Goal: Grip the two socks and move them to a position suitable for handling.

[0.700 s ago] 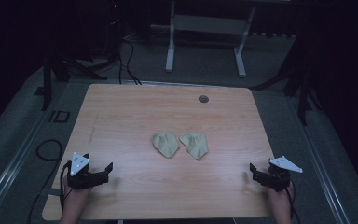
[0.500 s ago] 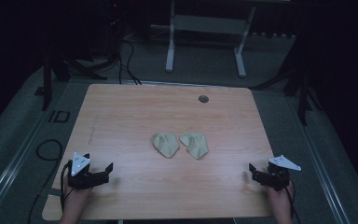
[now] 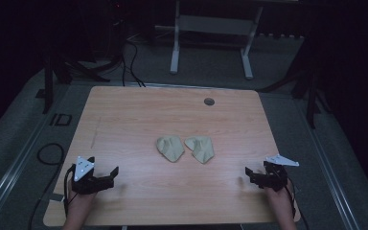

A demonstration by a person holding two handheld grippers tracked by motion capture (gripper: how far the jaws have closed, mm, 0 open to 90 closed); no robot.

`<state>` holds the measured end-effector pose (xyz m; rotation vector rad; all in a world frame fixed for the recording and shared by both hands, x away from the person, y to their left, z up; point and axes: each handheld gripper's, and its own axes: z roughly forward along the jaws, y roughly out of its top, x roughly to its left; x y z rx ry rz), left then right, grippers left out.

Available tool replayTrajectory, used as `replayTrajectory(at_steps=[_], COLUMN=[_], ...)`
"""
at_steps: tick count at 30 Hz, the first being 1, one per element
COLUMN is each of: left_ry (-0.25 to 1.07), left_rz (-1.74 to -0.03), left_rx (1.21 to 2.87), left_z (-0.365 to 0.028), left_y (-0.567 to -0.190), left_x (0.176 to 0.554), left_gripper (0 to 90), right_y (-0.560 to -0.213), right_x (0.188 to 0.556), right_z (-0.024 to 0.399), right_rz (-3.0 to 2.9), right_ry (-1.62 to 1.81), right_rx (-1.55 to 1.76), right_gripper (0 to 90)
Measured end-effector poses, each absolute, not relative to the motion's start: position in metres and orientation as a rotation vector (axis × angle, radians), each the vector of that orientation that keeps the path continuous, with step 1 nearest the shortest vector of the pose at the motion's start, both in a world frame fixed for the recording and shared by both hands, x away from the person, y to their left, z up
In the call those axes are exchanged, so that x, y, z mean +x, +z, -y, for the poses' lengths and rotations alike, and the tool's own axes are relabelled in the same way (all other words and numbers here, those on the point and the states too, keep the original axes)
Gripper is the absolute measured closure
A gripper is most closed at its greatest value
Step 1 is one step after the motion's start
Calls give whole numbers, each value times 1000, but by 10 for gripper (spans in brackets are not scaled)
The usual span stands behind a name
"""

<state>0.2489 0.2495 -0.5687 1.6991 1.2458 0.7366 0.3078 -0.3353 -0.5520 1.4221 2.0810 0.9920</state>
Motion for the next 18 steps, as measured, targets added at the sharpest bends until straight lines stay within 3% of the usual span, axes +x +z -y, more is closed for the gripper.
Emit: replayTrajectory(at_steps=[18], left_ry=[699], left_rz=[-1229], left_rx=[1693], left_z=[-241], left_y=[-567], left_x=[247], left_gripper=[18], right_y=[-535], right_x=[343], right_z=[276], right_rz=[-2239], right_ry=[1031], right_rx=[1365], right_gripper=[170])
